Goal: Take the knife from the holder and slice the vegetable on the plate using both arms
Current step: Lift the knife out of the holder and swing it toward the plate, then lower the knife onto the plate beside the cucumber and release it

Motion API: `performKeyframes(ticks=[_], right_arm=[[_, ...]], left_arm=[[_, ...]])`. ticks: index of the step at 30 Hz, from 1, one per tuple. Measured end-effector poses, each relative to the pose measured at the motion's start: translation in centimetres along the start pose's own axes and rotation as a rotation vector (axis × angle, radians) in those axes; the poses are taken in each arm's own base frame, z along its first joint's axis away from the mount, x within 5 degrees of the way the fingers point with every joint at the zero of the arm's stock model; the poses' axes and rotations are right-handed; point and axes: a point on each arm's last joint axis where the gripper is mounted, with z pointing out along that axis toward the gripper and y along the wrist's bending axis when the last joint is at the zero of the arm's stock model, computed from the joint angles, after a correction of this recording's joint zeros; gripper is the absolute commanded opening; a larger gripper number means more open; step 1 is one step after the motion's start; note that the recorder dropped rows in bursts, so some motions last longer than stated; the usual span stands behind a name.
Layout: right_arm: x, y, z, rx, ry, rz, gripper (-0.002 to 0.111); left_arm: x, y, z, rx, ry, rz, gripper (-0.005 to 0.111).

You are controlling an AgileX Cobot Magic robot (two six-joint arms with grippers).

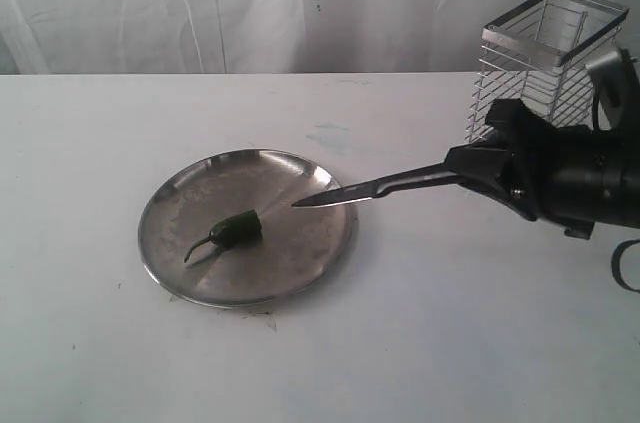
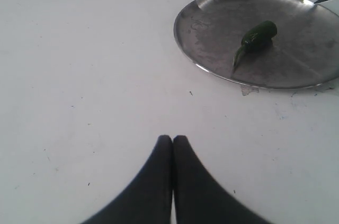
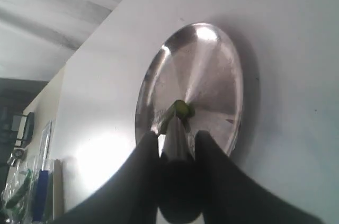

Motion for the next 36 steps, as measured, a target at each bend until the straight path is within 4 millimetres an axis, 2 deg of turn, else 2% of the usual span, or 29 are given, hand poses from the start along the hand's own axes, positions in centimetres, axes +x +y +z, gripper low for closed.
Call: performKeyframes(ticks=[6, 12, 23, 31, 36], right_arm=[[-2.3, -0.9, 2.5, 0.024, 0.005, 0.174, 0.0], [-3.5, -2.6, 5.6, 0.025, 0.062, 0.232, 0.0], [-5.2, -4.0, 10.3, -0.152, 0.185, 0.118, 0.0], [-4.9, -5.9, 12.4, -0.178, 0.231, 0.111, 0.0], [-4.5, -6.2, 12.8, -0.229, 0.258, 0.078, 0.0]], left_arm=[[0.0, 0.0, 0.0, 0.0, 0.0, 0.0, 0.0], [0.0, 0.0, 0.0, 0.0, 0.0, 0.0, 0.0], [0.0, 0.0, 0.0, 0.0, 0.0, 0.0, 0.0], [0.0, 0.0, 0.0, 0.0, 0.0, 0.0, 0.0], [0.0, 0.0, 0.0, 0.0, 0.0, 0.0, 0.0]])
